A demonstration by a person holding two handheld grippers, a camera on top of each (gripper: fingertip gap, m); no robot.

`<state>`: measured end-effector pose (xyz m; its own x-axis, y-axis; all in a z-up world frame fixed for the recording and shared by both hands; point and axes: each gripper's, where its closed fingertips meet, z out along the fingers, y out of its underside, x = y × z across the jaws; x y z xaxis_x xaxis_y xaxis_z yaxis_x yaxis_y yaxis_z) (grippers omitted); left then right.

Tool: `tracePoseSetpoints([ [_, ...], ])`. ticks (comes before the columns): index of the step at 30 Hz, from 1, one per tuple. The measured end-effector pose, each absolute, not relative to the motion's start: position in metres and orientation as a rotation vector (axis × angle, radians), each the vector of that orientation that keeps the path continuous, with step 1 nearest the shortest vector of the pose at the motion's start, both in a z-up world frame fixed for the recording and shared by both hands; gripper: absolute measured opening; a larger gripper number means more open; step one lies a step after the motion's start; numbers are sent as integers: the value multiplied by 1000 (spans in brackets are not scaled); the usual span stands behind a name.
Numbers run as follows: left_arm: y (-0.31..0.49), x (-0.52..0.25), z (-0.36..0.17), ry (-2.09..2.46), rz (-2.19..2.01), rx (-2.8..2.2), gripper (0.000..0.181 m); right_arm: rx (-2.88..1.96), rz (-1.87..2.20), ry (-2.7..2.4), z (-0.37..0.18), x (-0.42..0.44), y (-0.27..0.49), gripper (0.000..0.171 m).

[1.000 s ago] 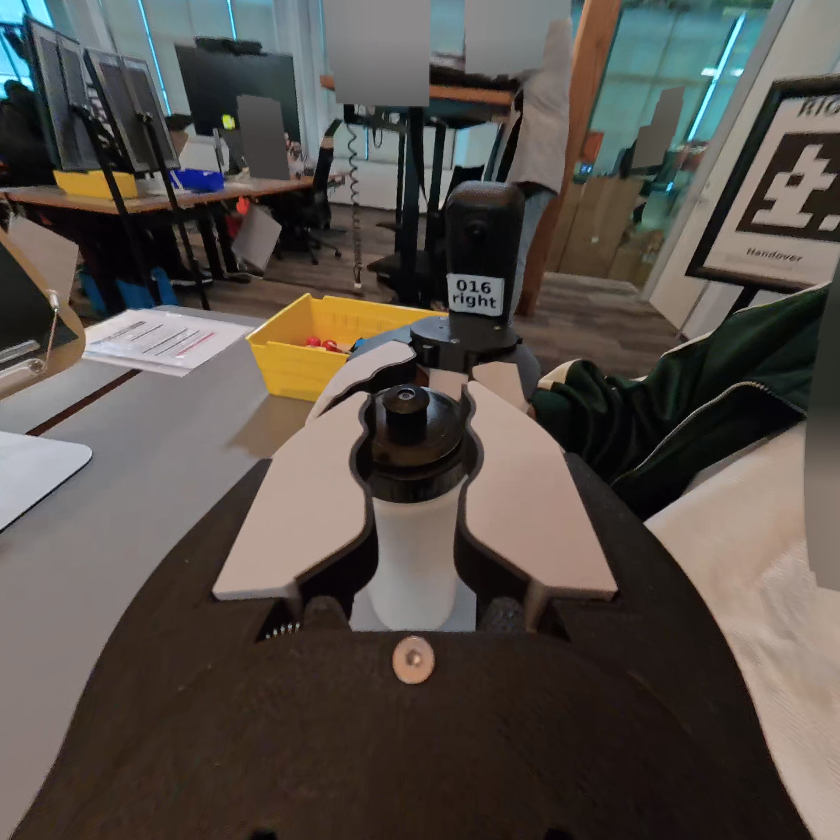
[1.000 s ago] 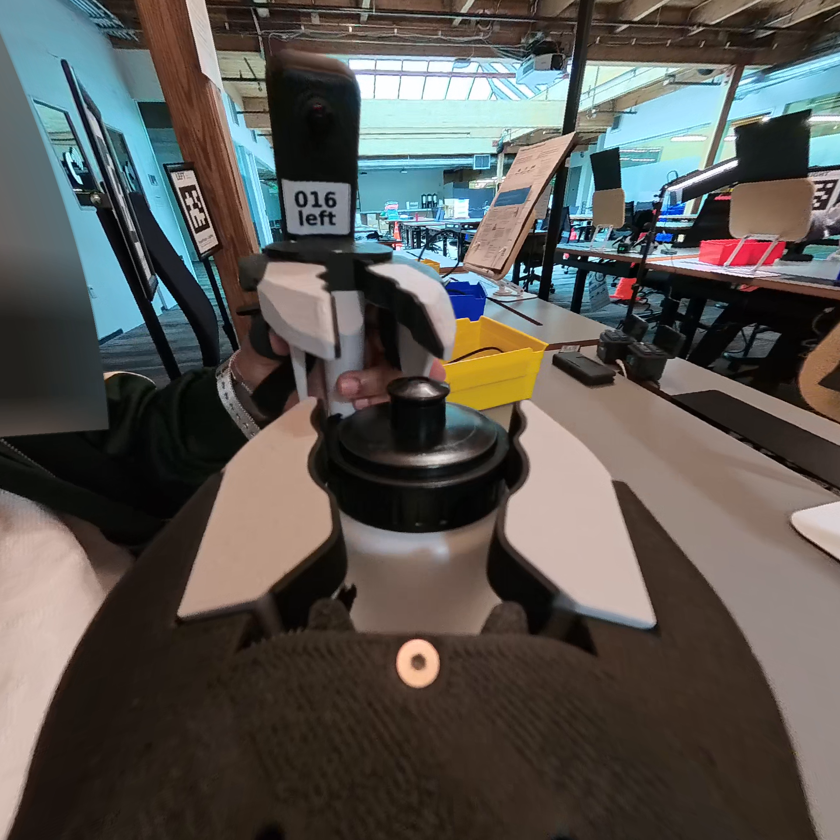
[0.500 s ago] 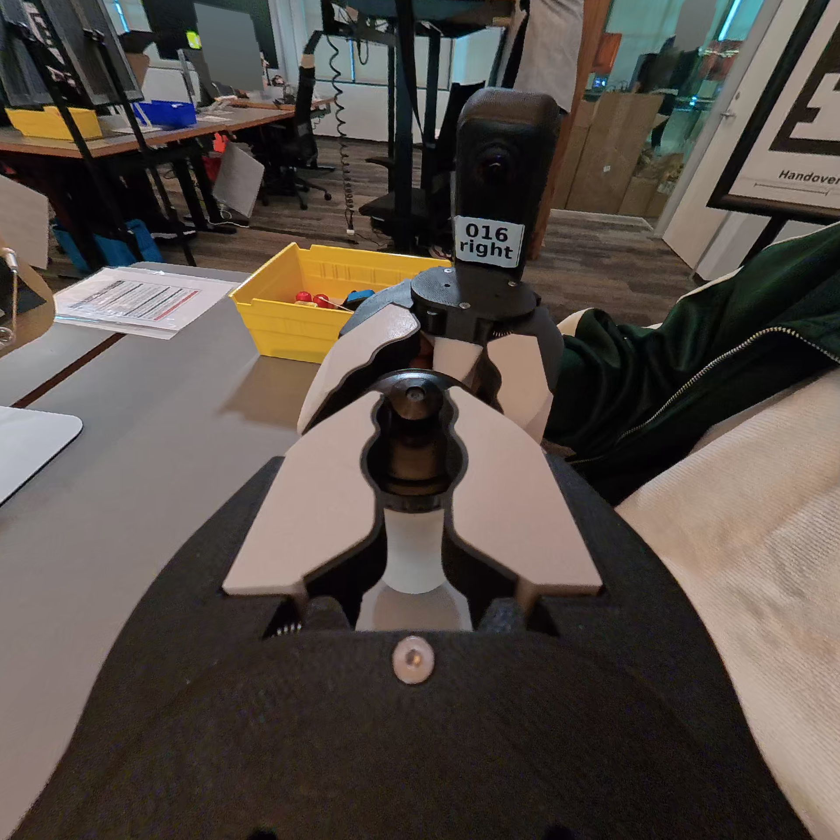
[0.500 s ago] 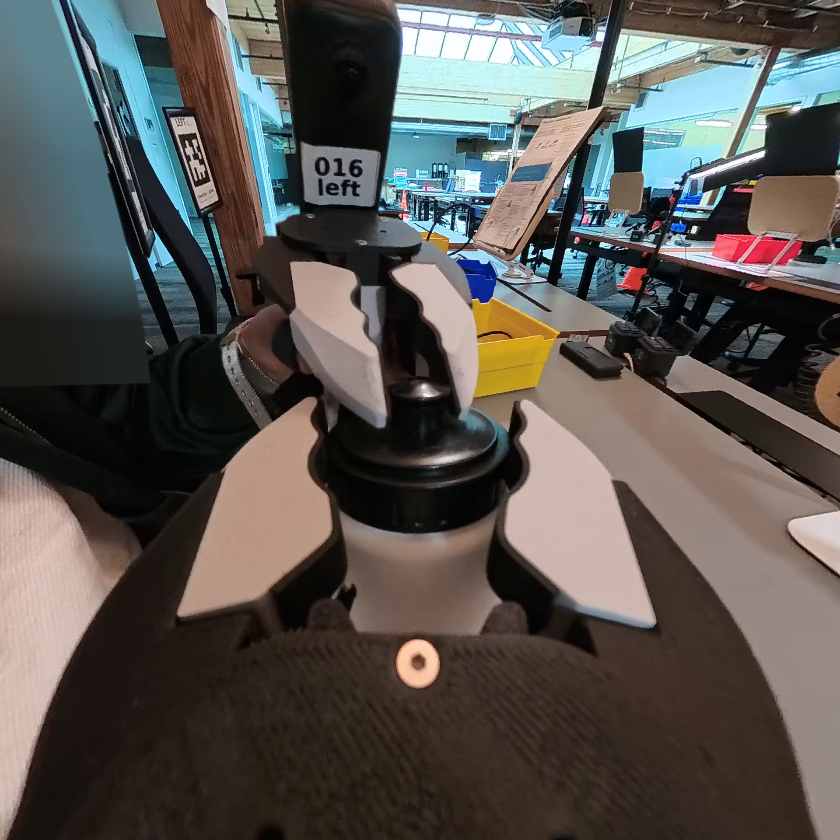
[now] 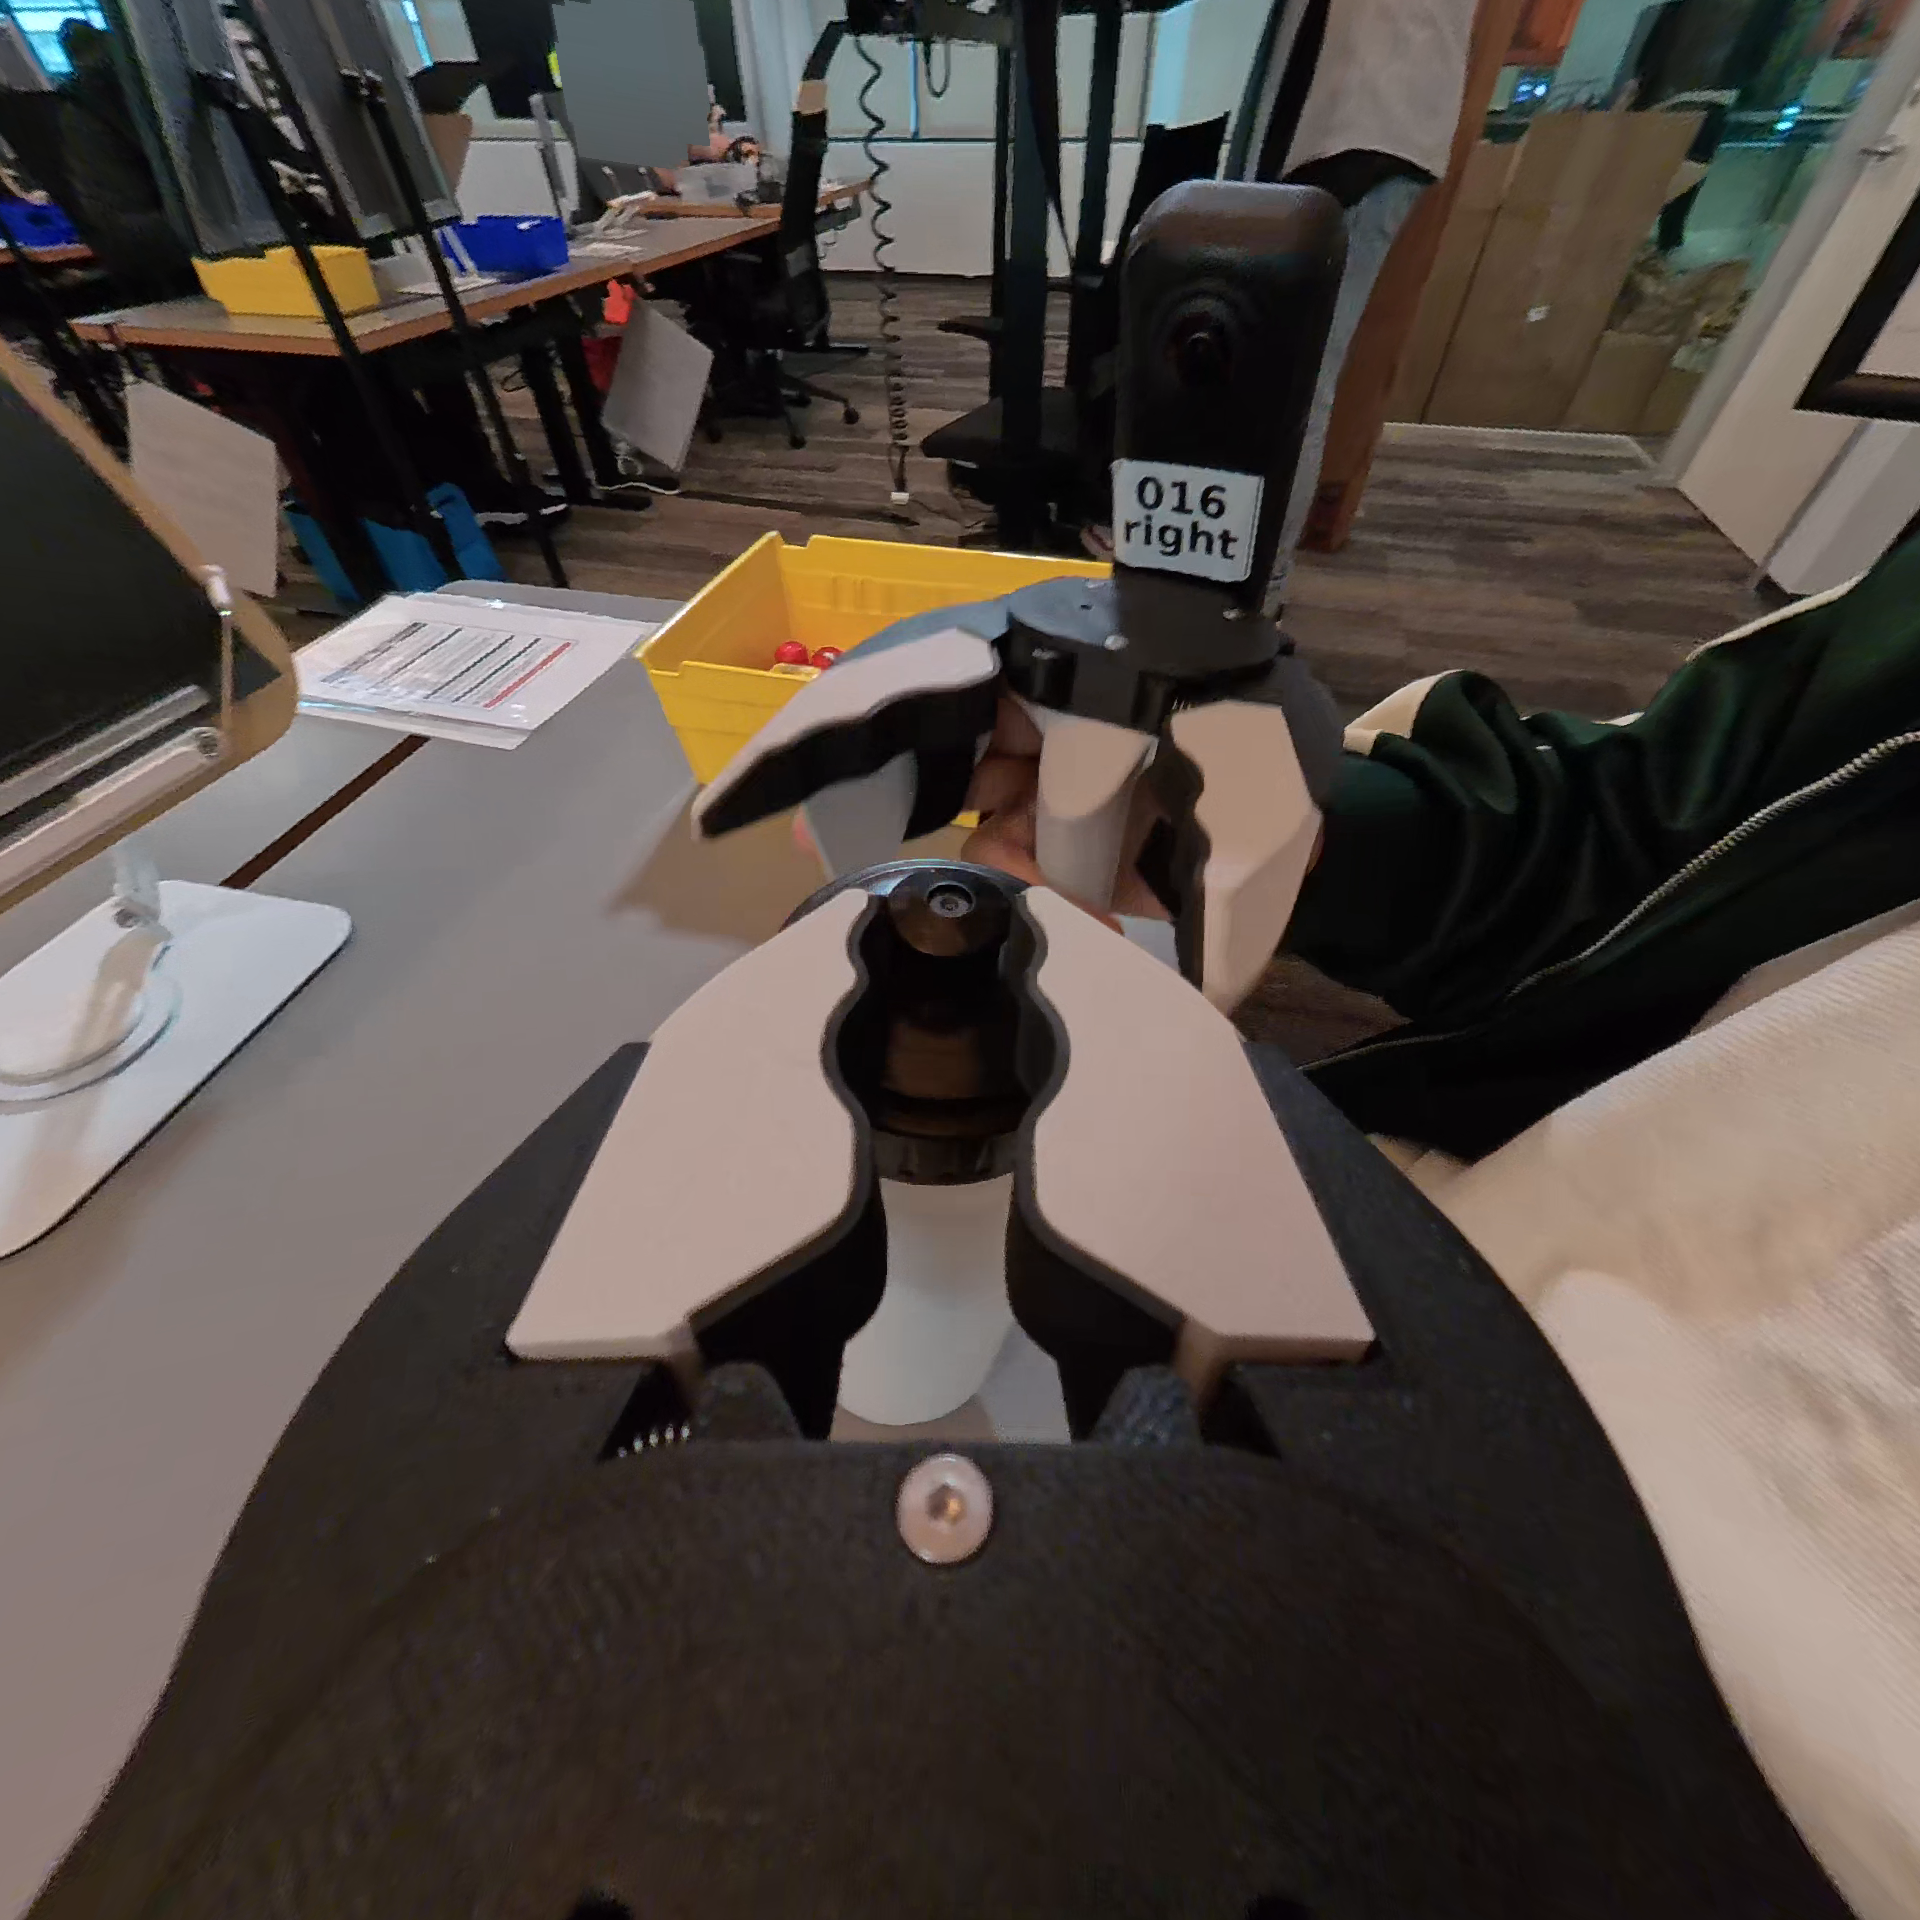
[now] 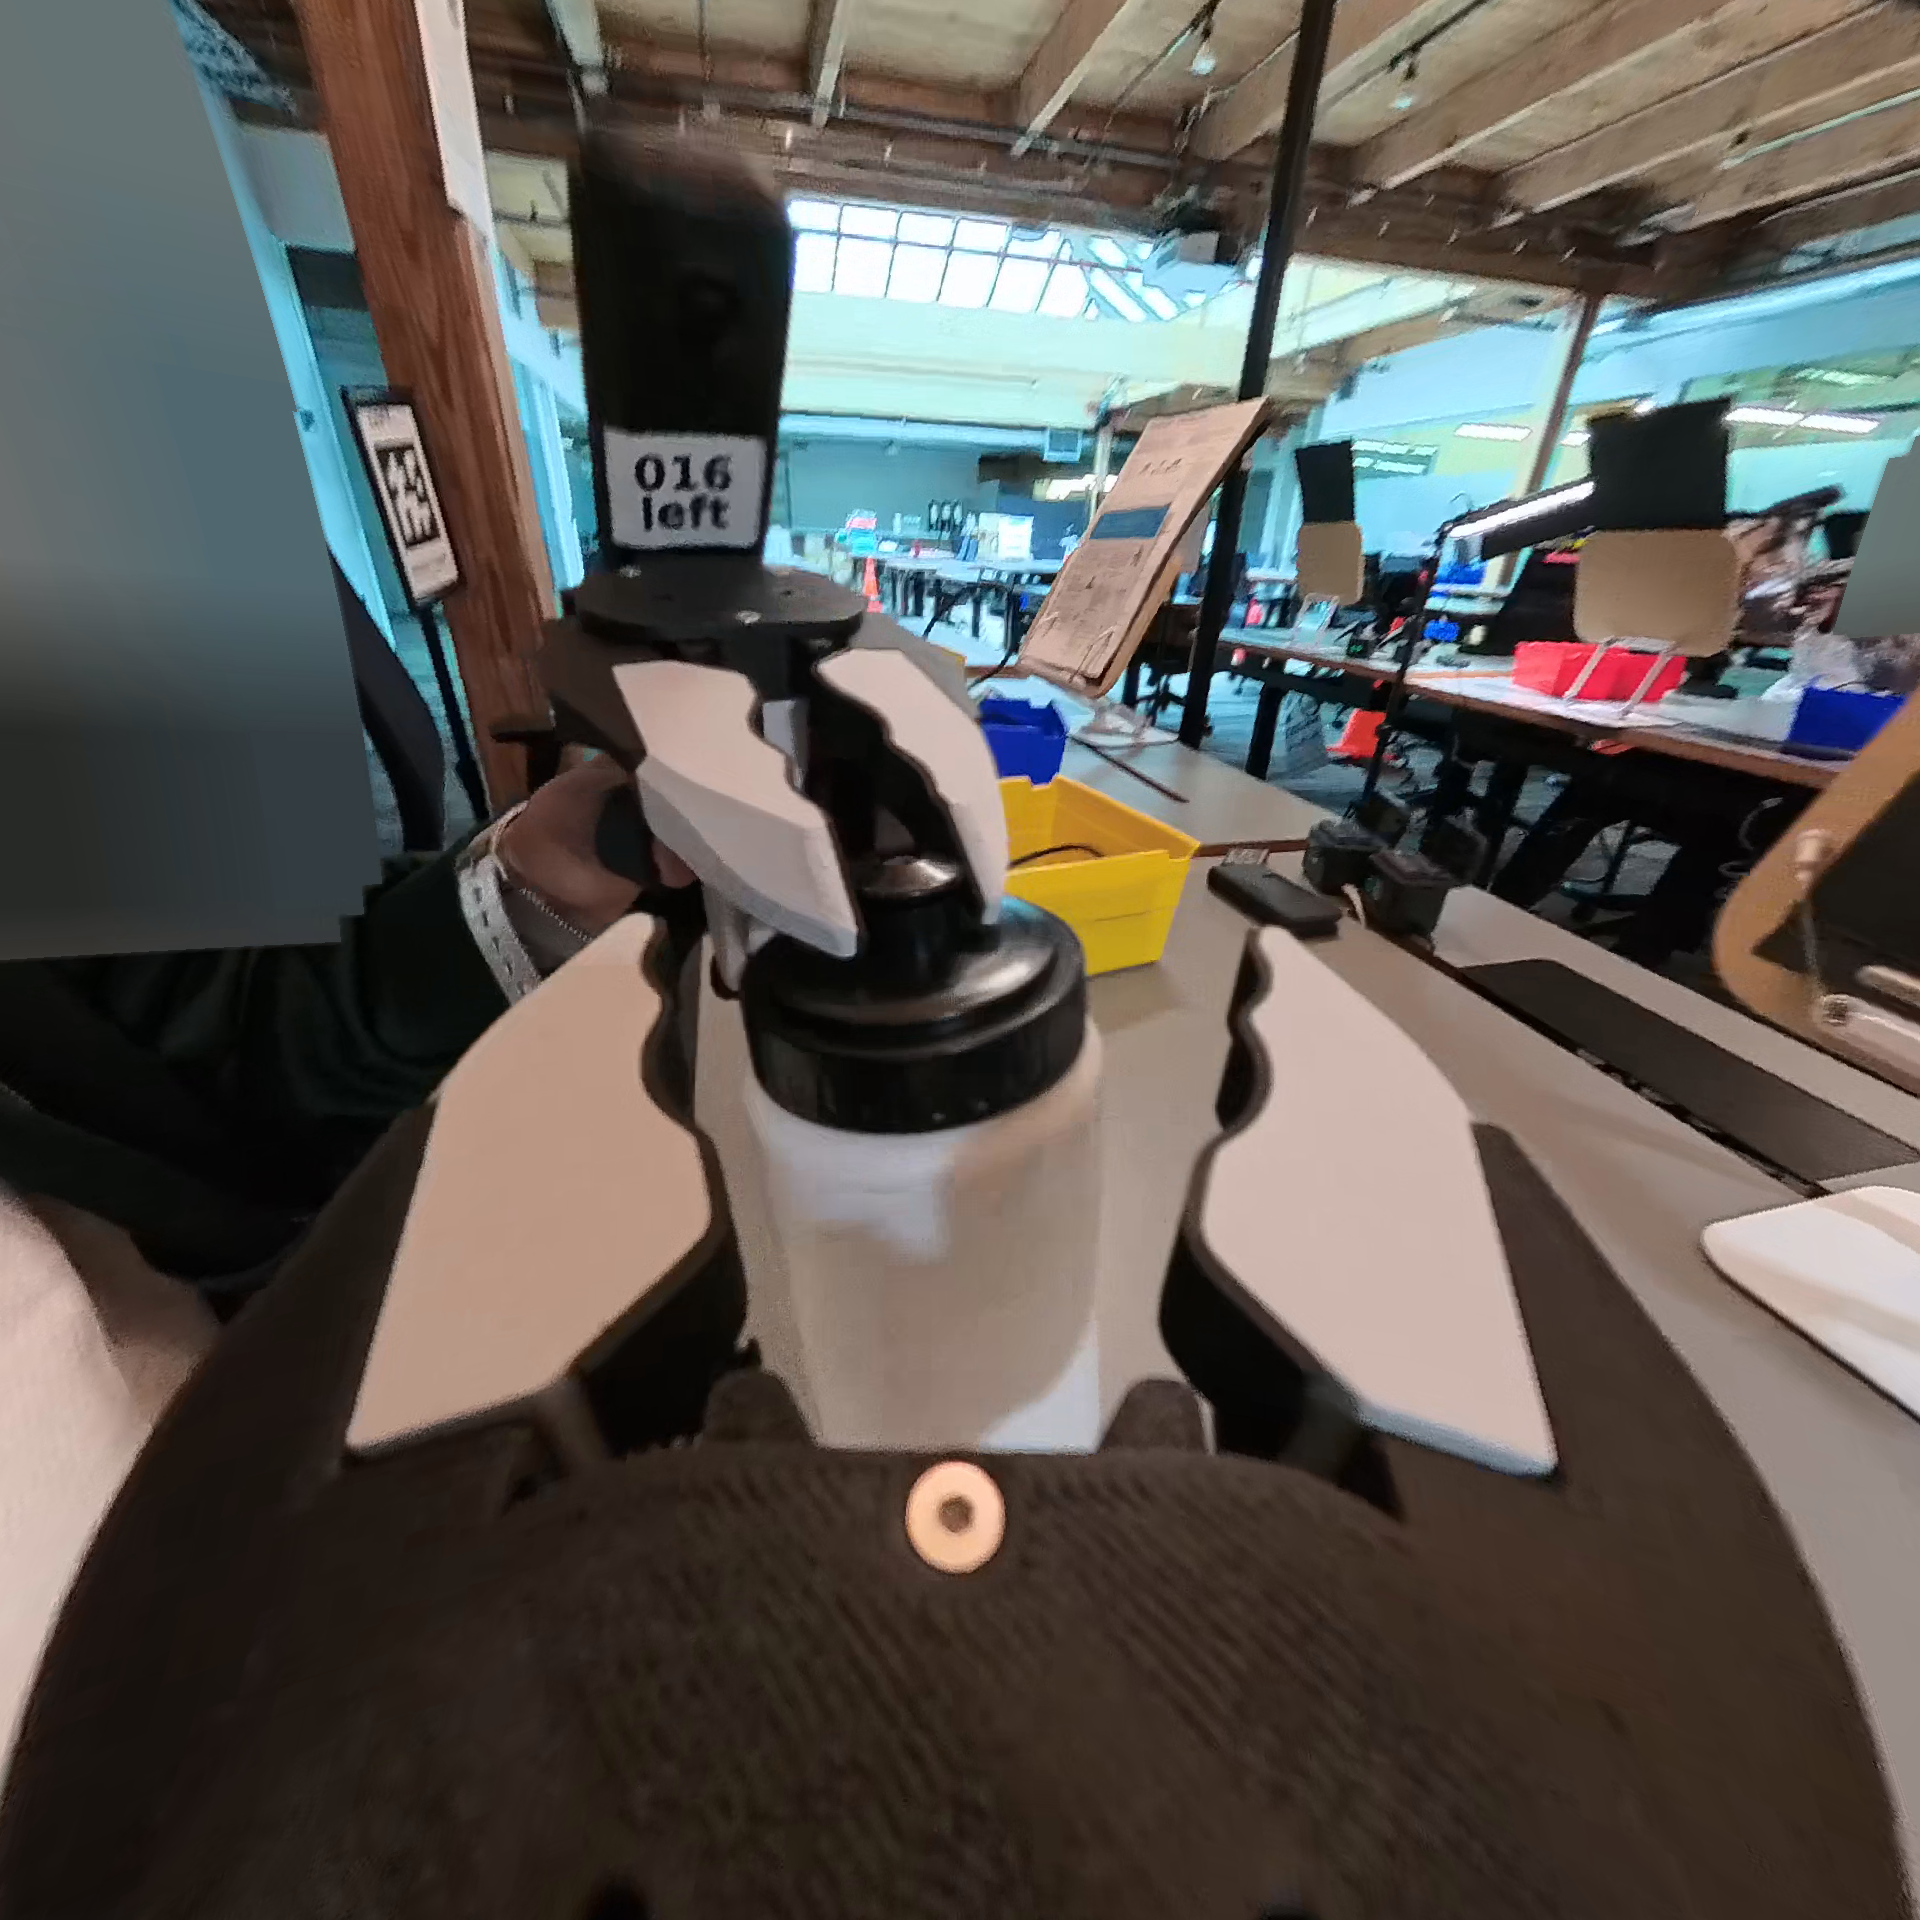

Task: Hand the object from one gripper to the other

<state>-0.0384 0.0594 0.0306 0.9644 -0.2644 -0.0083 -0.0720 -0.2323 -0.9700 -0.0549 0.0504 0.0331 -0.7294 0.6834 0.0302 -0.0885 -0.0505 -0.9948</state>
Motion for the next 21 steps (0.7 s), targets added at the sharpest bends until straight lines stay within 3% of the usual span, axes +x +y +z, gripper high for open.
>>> tracePoseSetpoints([
  [4,51,-54,34,192,-173,-1824,21,-666,1839,-1578,35,-62,84,101],
  [9,39,-74,42,90,-179,-1822,21,-766,1875,-1568,-16,-80,113,112],
  [14,26,-85,53,64,-139,-1807,21,-878,1902,-1731,-73,-93,101,128],
  [21,12,-93,66,40,-106,-1782,22,-894,1836,-1878,-103,-94,84,129],
])
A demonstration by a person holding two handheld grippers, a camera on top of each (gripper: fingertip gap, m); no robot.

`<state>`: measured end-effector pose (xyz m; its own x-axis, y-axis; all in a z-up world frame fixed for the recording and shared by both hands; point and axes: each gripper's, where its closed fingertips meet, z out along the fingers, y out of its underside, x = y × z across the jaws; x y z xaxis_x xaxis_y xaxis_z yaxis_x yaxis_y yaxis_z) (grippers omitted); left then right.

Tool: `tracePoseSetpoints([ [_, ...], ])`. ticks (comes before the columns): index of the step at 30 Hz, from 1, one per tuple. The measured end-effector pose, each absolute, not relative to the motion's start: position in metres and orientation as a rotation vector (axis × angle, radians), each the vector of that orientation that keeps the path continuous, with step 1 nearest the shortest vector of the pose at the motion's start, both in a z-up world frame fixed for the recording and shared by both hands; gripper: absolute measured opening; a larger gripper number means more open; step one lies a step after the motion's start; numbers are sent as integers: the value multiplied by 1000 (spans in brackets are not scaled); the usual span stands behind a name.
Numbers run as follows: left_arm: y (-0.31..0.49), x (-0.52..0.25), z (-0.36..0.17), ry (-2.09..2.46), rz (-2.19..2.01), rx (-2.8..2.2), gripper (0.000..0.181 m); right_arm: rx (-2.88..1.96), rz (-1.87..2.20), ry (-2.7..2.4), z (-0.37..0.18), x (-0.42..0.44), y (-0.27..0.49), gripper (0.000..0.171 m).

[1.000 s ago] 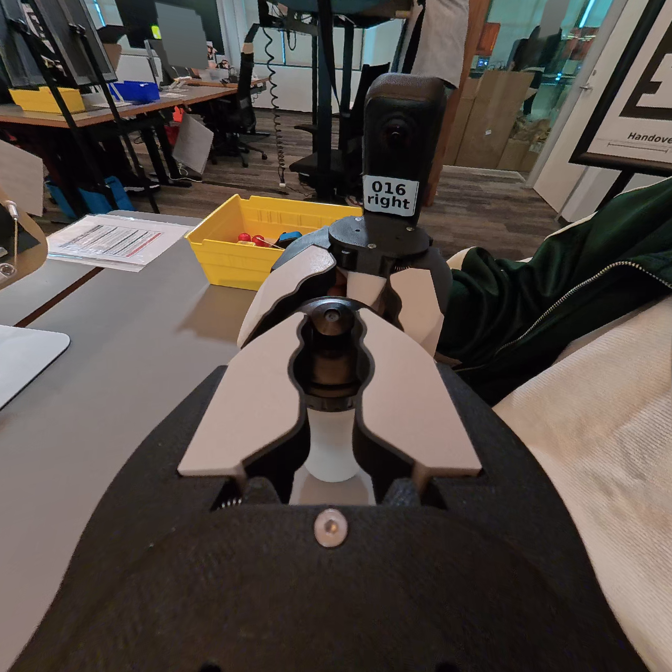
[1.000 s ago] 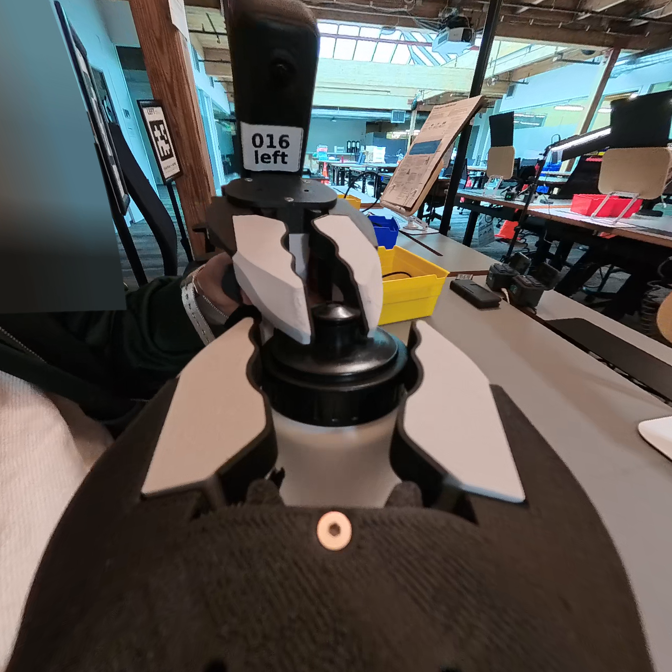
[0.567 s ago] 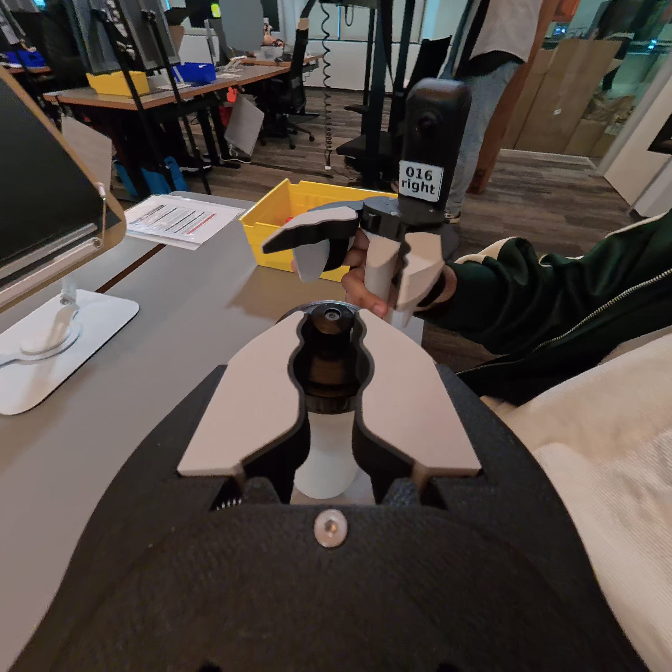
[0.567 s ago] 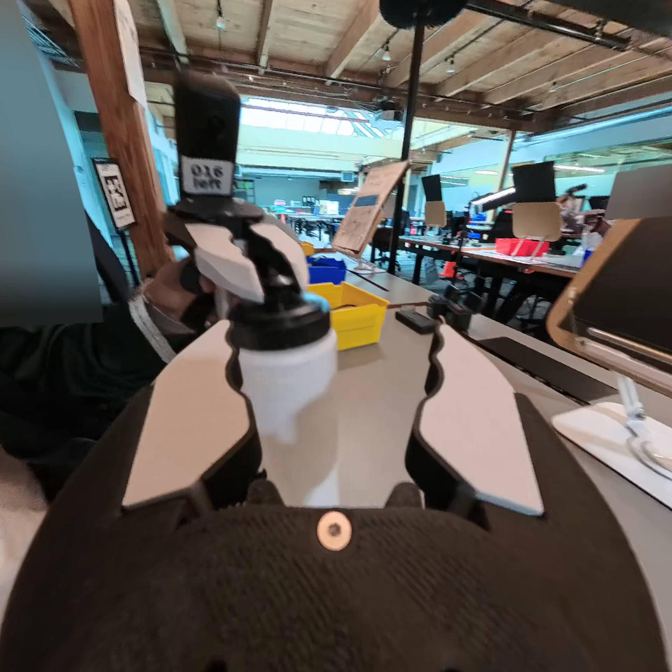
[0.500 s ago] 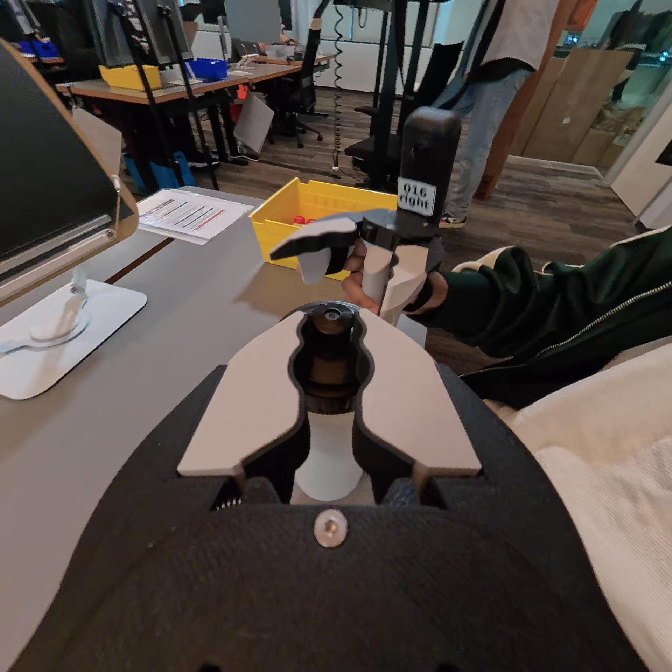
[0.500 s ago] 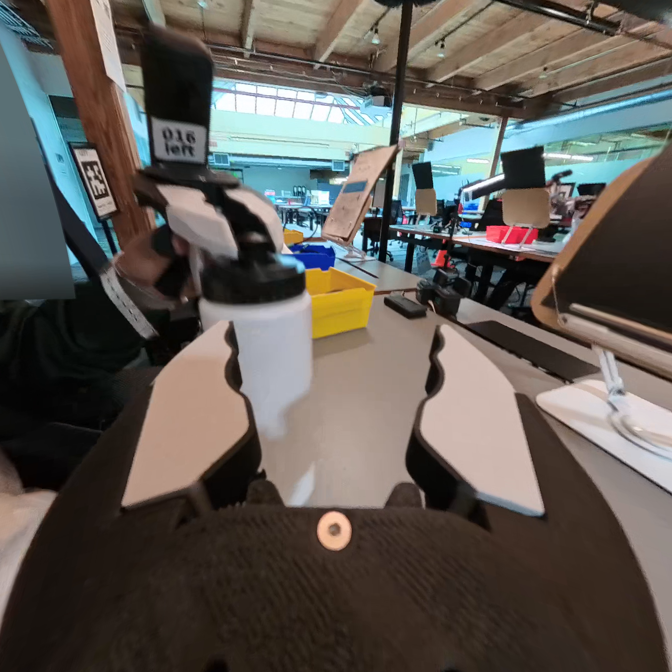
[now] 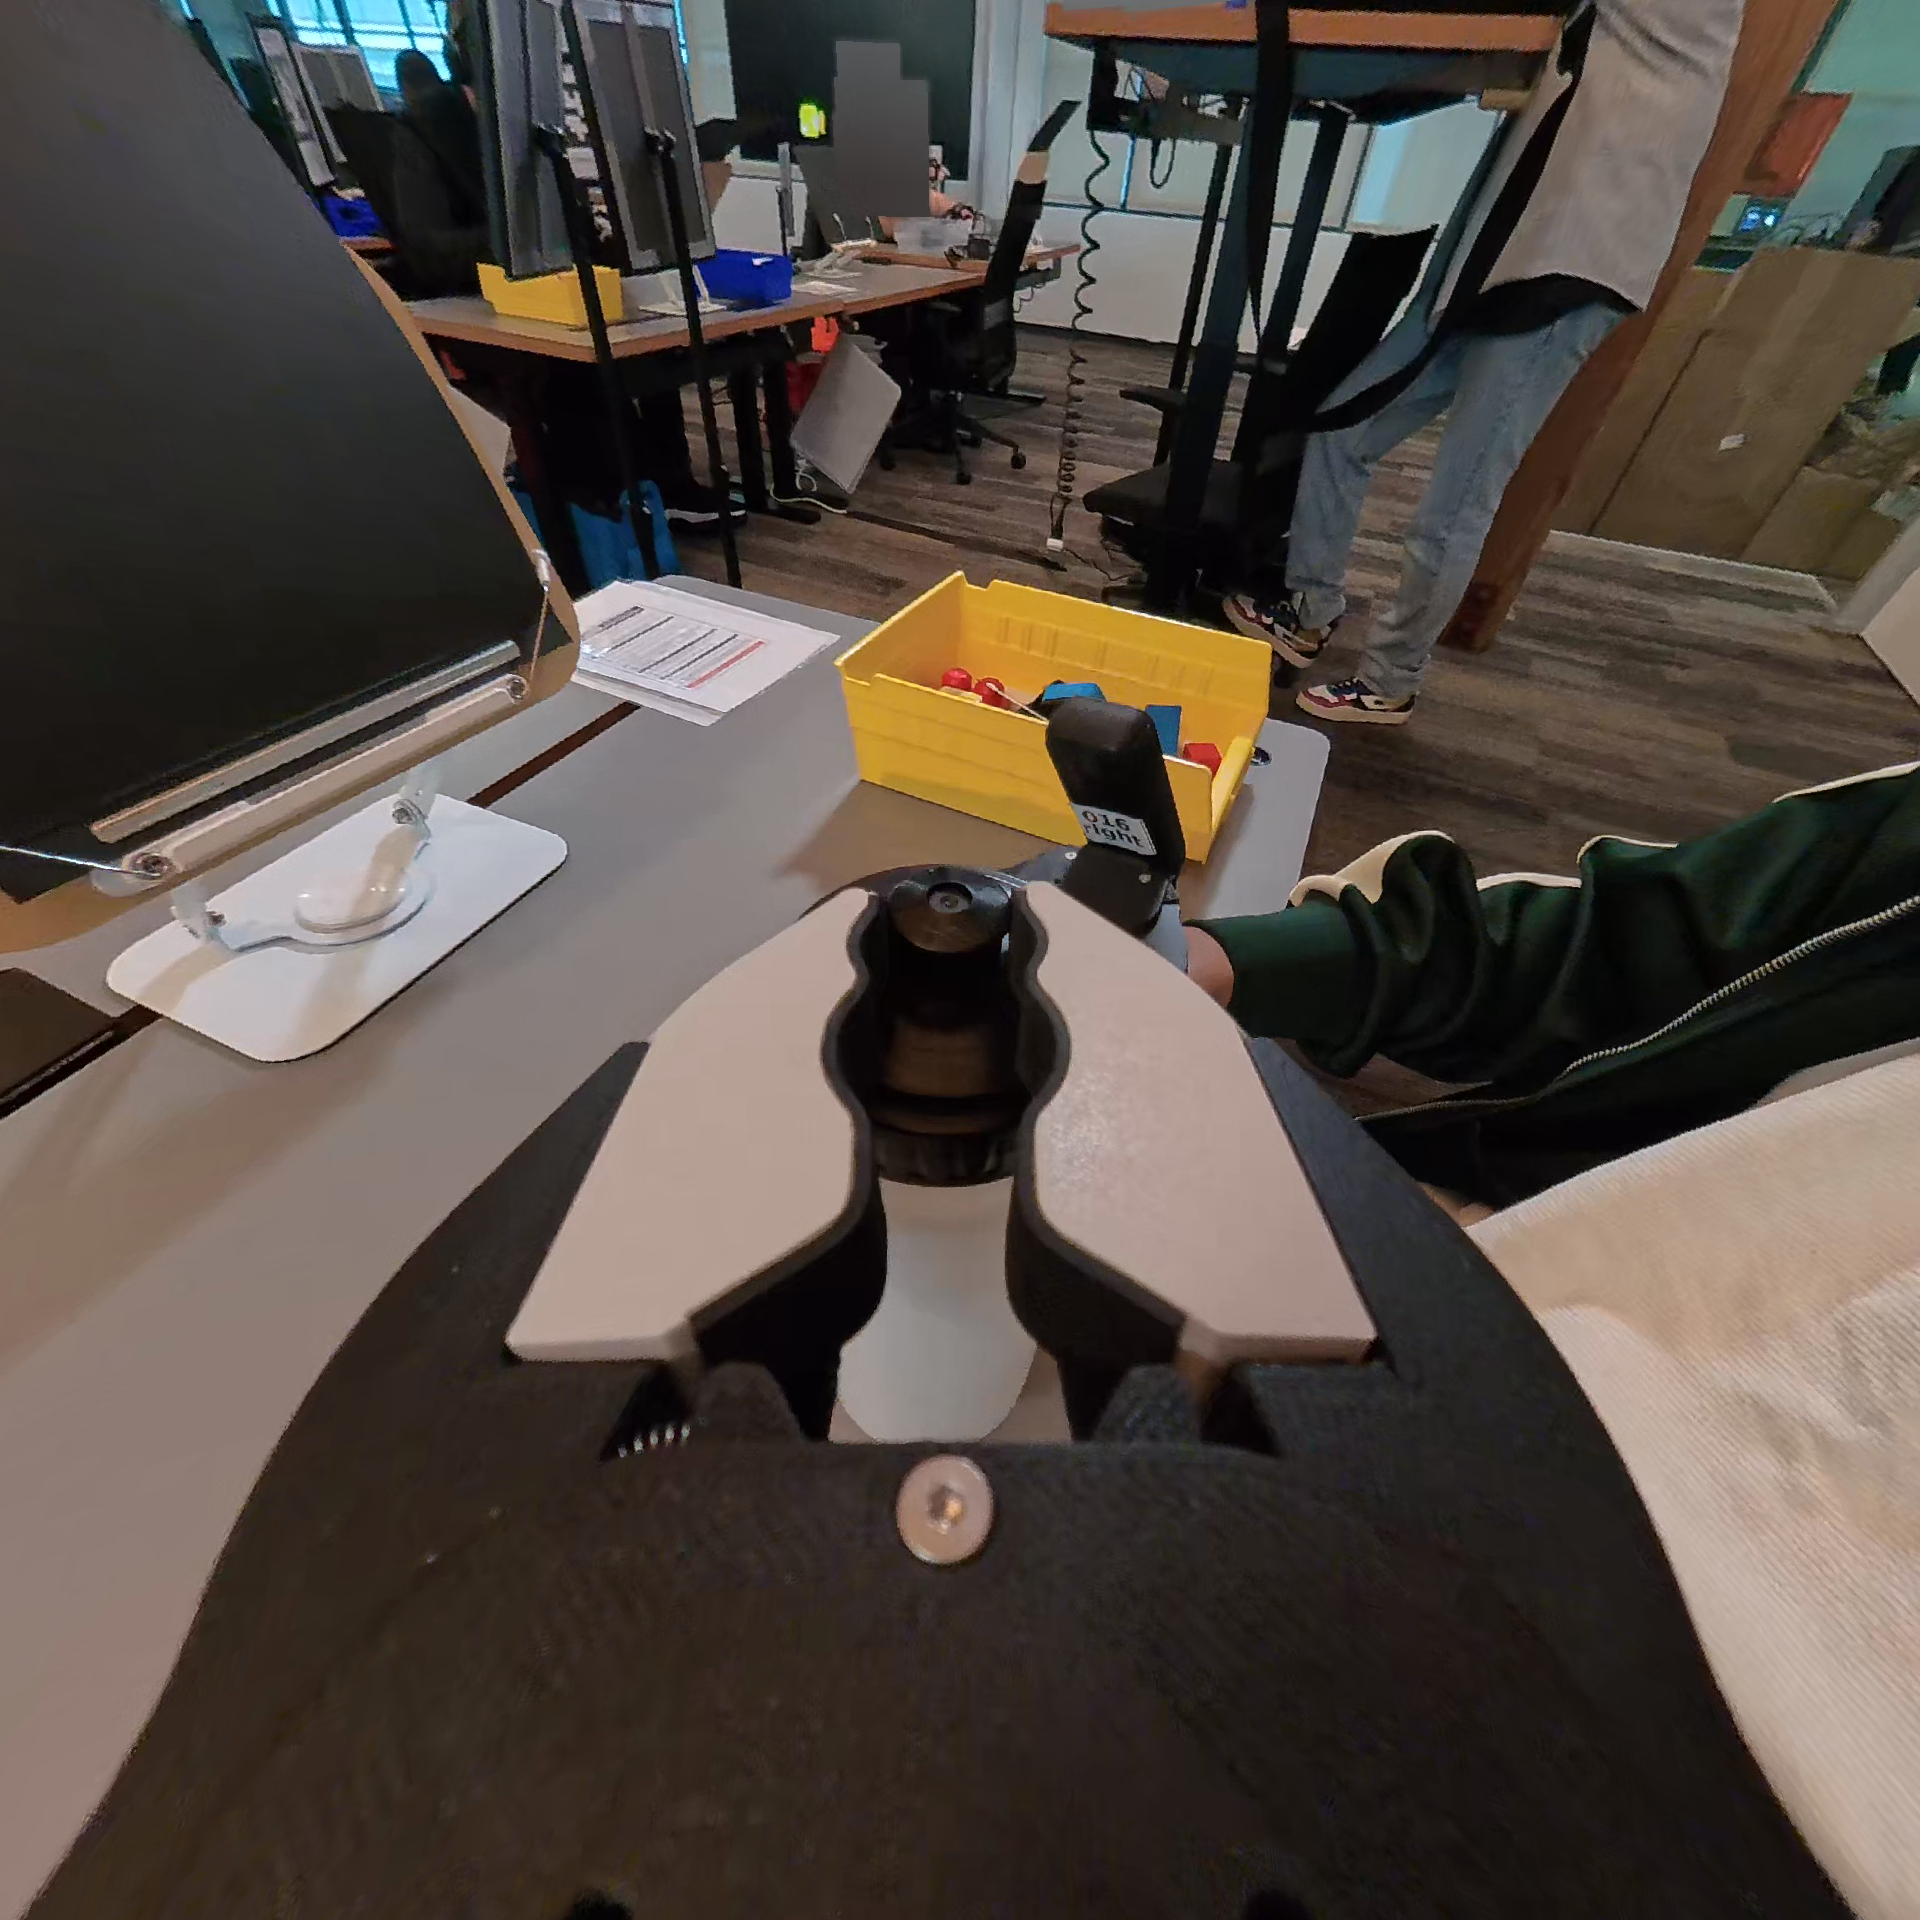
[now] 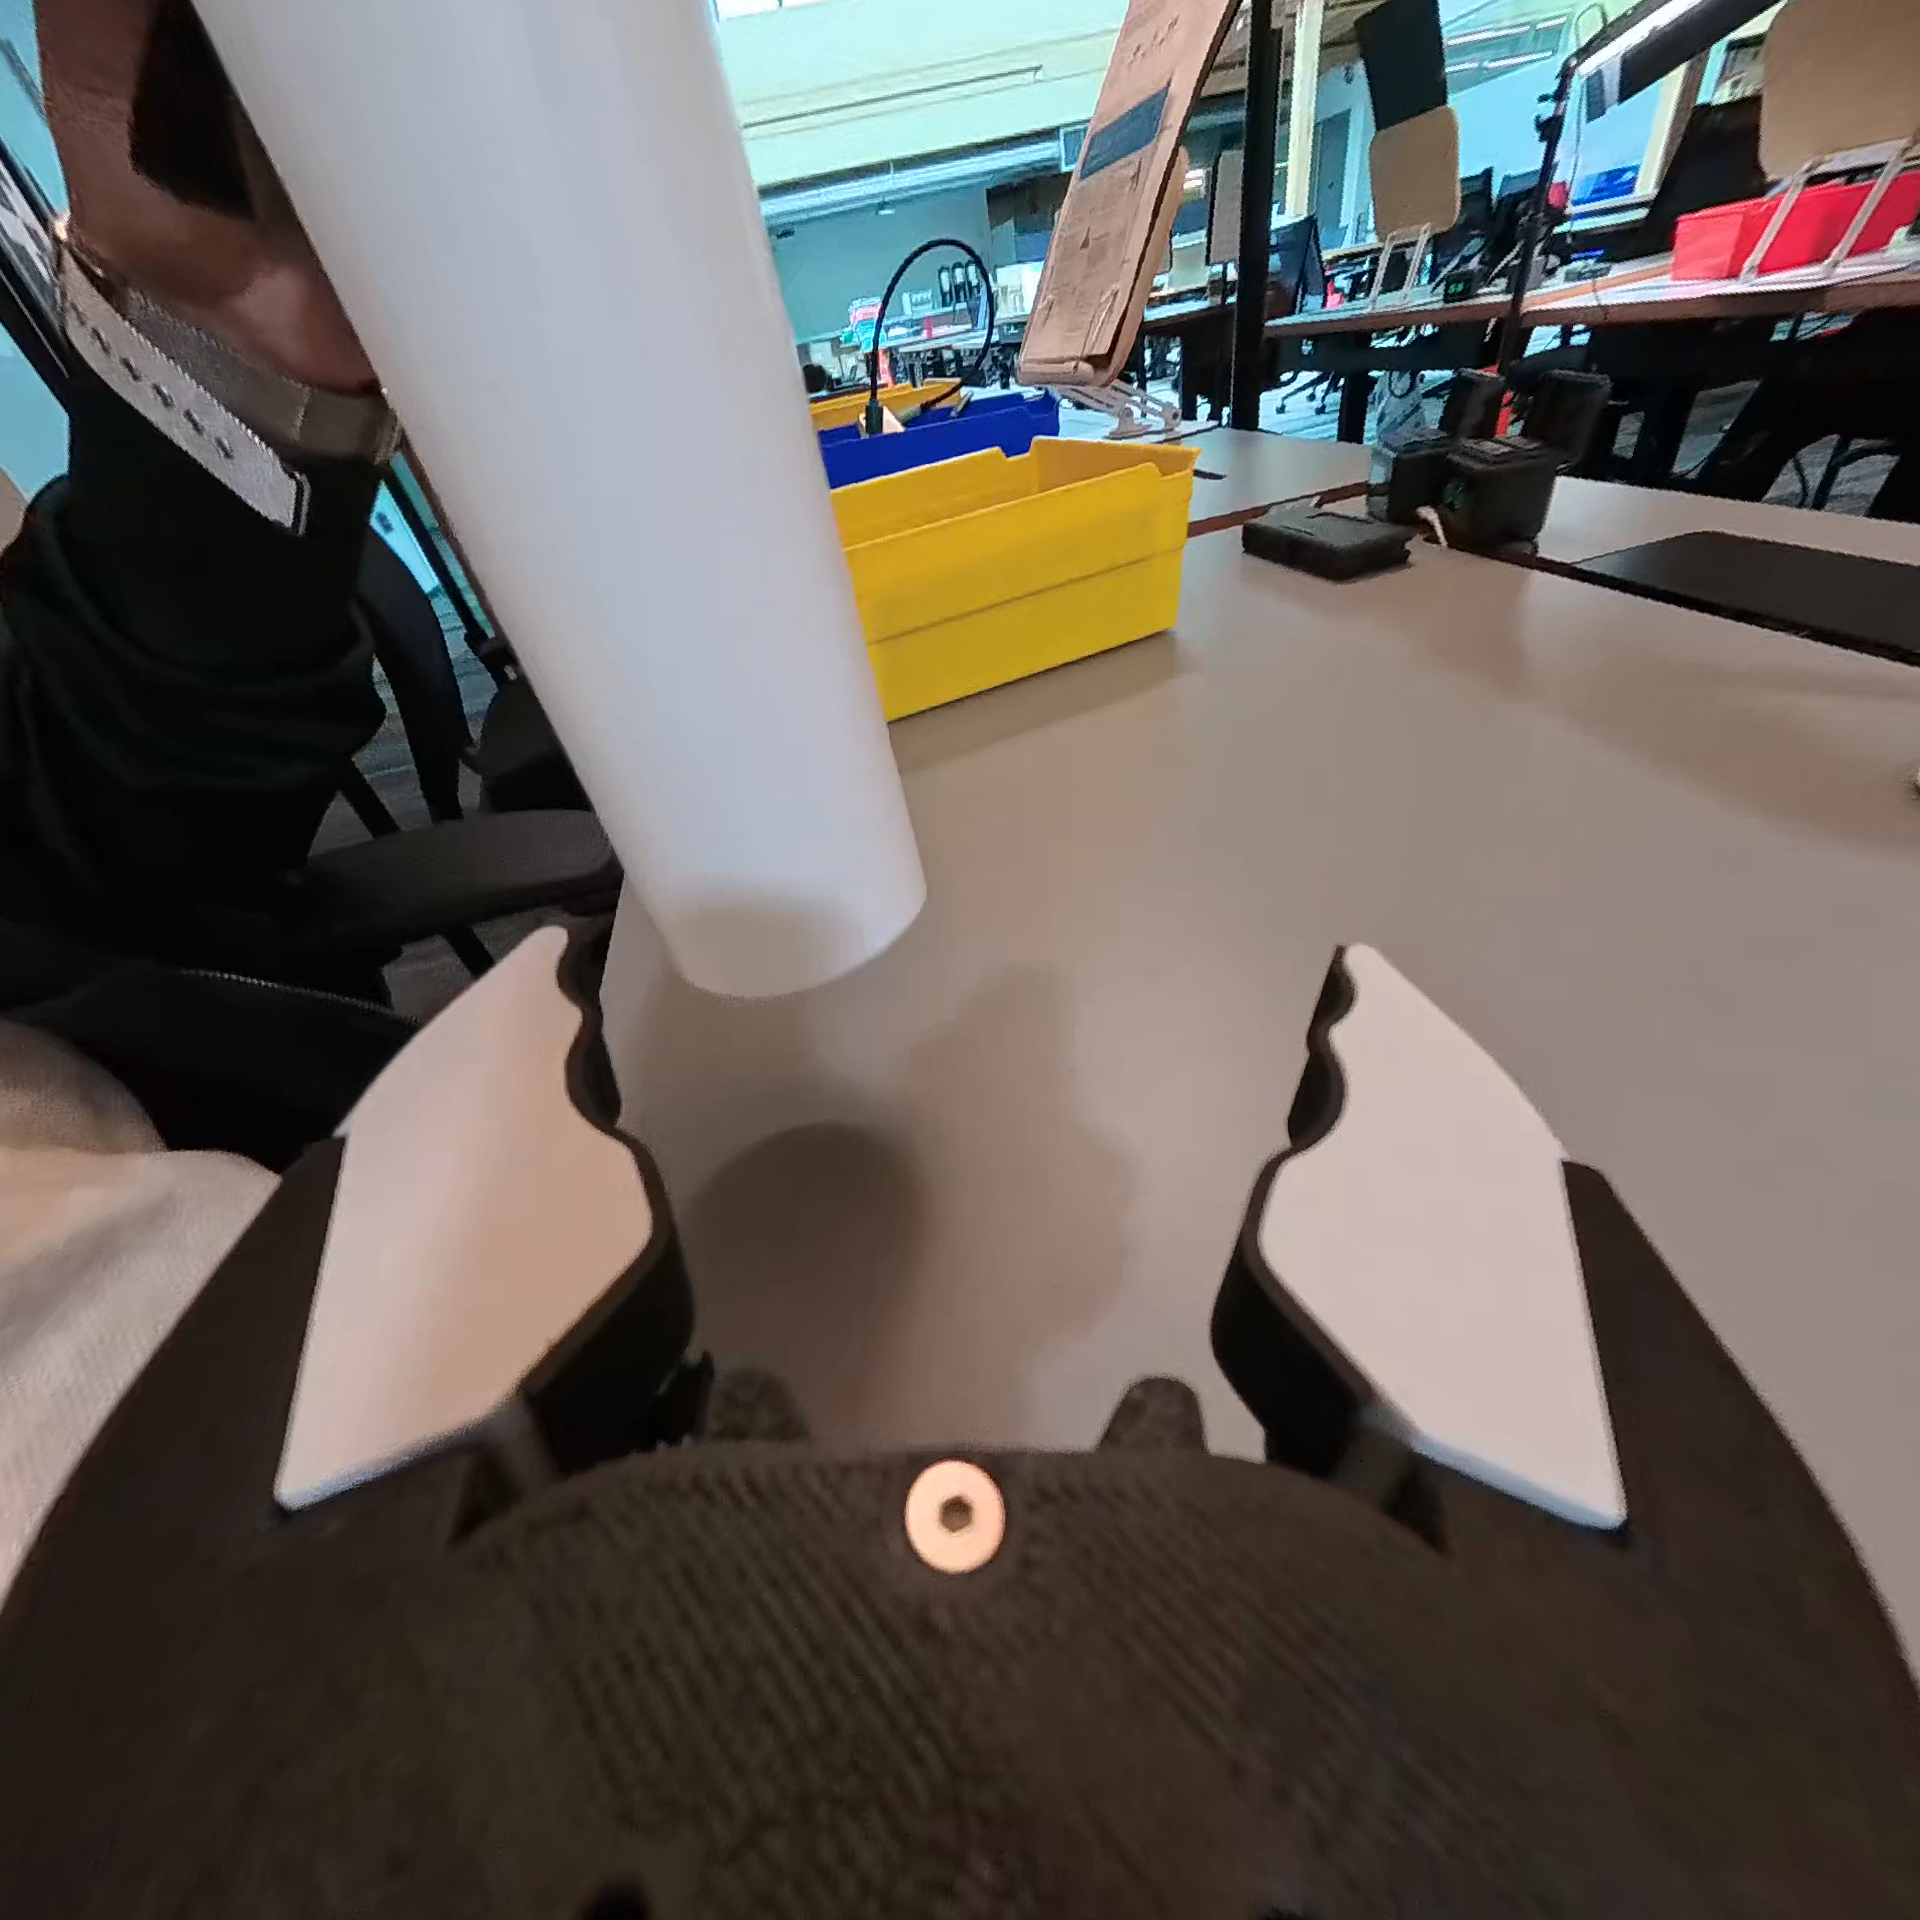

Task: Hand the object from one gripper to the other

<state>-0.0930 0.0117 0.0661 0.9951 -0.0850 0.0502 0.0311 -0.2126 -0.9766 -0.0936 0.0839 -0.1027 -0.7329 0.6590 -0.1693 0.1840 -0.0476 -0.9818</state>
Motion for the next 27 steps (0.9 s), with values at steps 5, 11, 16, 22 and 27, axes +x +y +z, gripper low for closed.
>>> tracePoseSetpoints([
  [5,8,-97,71,25,-100,-1767,22,-847,1802,-1920,-106,-90,74,128],
  [11,7,-95,73,32,-105,-1758,22,-799,1815,-1953,-110,-86,61,125],
  [16,11,-90,74,40,-122,-1746,22,-713,1918,-1890,-99,-82,33,123],
  [22,14,-82,78,57,-143,-1722,22,-683,1925,-1931,-101,-81,-6,122],
  [27,17,-72,80,76,-171,-1710,22,-674,1931,-1964,-103,-80,-14,102],
])
